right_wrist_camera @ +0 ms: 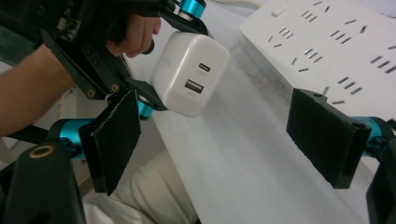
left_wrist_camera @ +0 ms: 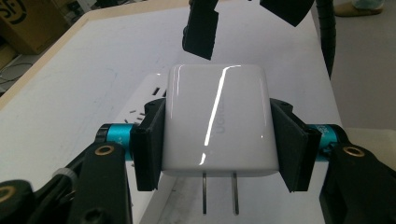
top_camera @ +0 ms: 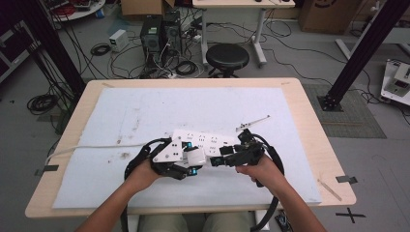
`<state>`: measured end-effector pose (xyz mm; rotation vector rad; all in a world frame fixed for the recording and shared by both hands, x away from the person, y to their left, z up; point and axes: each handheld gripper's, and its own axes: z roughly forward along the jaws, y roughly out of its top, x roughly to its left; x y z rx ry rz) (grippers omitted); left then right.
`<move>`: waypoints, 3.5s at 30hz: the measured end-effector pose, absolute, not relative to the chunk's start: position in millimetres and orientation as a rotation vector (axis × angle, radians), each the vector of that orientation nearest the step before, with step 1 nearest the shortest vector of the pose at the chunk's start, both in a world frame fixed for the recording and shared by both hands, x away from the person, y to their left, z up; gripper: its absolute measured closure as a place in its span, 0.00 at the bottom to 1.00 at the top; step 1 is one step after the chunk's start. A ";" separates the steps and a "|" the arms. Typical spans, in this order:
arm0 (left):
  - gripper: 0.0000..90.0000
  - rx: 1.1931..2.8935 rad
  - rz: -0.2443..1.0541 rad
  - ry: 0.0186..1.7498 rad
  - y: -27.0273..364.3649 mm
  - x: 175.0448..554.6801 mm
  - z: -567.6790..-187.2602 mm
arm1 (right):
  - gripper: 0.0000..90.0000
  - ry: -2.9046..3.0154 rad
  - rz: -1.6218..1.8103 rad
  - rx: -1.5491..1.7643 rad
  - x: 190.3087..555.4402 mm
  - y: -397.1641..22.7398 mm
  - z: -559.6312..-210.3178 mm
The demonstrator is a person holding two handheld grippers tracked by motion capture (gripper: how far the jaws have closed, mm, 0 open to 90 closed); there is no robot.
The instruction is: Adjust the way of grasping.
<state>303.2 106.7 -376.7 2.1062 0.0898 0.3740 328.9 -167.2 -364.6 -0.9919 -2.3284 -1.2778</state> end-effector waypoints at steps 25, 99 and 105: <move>0.47 2.076 0.355 0.036 87.5 304.4 -376.5 | 0.20 -2.126 -1.233 -1.042 341.3 -158.4 -375.5; 0.27 1.885 0.458 0.659 157.4 319.5 -399.1 | 0.70 -2.711 -1.214 -1.147 340.5 -202.4 -370.5; 0.27 1.862 0.478 0.695 166.8 318.1 -397.6 | 0.70 -2.802 -1.161 -1.165 337.8 -210.6 -367.1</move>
